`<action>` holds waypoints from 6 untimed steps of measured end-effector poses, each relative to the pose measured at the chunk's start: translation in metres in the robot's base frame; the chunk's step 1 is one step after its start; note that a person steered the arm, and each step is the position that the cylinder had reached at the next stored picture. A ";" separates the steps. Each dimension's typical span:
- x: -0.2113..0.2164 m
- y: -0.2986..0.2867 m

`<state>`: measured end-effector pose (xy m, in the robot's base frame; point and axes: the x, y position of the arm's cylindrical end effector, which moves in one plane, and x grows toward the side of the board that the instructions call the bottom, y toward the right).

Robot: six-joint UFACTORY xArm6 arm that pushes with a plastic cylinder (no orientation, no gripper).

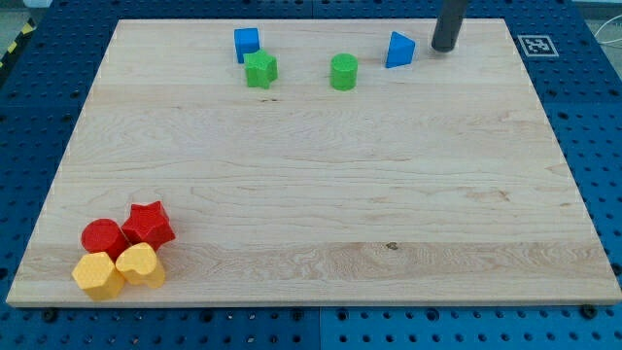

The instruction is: Slide the blue triangle a bit left

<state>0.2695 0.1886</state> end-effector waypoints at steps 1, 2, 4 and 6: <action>0.012 -0.004; 0.006 -0.030; -0.001 -0.060; 0.040 0.002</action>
